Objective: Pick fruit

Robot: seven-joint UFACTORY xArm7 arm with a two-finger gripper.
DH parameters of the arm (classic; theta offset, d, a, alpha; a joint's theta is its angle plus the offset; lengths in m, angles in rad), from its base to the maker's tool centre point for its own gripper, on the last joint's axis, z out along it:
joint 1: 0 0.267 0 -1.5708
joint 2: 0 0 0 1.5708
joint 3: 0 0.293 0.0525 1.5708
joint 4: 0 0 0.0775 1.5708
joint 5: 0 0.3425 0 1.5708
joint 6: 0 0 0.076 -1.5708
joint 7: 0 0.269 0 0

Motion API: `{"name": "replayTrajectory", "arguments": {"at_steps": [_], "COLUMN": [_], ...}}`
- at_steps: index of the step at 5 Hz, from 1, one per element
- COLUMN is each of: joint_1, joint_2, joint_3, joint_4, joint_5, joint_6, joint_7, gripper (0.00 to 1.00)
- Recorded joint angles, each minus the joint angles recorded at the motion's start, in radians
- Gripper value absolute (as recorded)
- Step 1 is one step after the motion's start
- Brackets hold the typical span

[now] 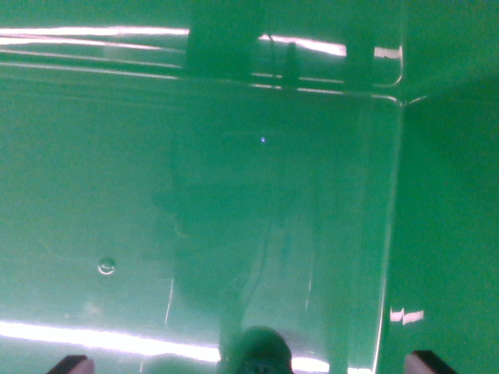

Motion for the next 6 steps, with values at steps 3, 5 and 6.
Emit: {"name": "replayTrajectory", "arguments": {"at_steps": [3, 5, 6], "joint_1": [-0.0038, -0.0104, -0.0133], "joint_2": [0.009, 0.024, 0.030], "joint_3": [-0.004, -0.011, -0.014], "joint_4": [-0.033, -0.089, -0.113], "joint_5": [-0.0008, -0.0021, -0.0027], "joint_6": [-0.039, -0.107, -0.136], "joint_7": [-0.007, -0.018, -0.023], "gripper": [0.00, 0.00, 0.00]}}
